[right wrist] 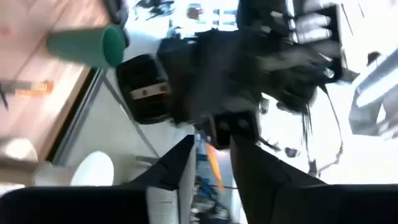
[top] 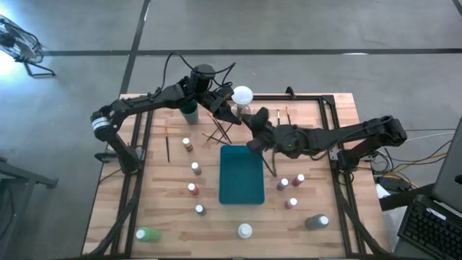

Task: Pick & Place Paint Supplies
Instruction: Put the yellow paint brush into the green cup

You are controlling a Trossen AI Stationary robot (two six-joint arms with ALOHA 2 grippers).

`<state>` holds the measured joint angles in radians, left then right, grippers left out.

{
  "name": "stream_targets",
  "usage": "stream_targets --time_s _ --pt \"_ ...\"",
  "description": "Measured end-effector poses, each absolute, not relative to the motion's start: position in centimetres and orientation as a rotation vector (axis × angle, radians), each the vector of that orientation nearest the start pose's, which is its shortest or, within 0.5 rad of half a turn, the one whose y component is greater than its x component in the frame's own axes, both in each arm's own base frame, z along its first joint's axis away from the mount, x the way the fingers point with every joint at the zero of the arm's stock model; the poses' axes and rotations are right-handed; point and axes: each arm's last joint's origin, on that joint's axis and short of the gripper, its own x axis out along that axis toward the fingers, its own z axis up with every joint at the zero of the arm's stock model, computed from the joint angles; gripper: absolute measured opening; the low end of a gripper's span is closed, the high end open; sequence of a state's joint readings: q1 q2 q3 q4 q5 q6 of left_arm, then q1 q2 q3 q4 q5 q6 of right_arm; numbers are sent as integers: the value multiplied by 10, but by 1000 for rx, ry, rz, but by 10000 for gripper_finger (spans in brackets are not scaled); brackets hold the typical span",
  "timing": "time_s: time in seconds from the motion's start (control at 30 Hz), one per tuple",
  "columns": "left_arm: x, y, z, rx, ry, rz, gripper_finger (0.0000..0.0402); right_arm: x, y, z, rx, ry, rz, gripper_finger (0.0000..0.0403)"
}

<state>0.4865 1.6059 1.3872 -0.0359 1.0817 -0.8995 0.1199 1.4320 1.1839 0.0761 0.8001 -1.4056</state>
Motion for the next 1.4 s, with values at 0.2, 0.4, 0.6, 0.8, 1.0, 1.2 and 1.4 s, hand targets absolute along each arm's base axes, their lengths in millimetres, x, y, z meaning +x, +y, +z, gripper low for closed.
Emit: stream_targets --time_s 0.2,0.4,0.6,0.8,1.0,1.2,1.4 --pt "320 157 358 -976 391 -449 11 288 14 379 -1191 501 -543 143" --pt "303 165 371 -801 299 -378 11 244 9 407 -892 365 -616 164" --pt "276 159 391 -523 227 -181 11 207 4 416 -712 320 -635 174" --pt "249 147 411 -240 203 114 11 187 1 408 -622 340 -632 171" --pt "230 138 423 -59 201 389 11 183 1 390 -602 376 -625 152" --pt "217 133 403 1 137 501 11 183 -1 368 -606 423 -620 129" --pt "201 126 361 22 62 579 11 181 -7 362 -582 436 -656 112"
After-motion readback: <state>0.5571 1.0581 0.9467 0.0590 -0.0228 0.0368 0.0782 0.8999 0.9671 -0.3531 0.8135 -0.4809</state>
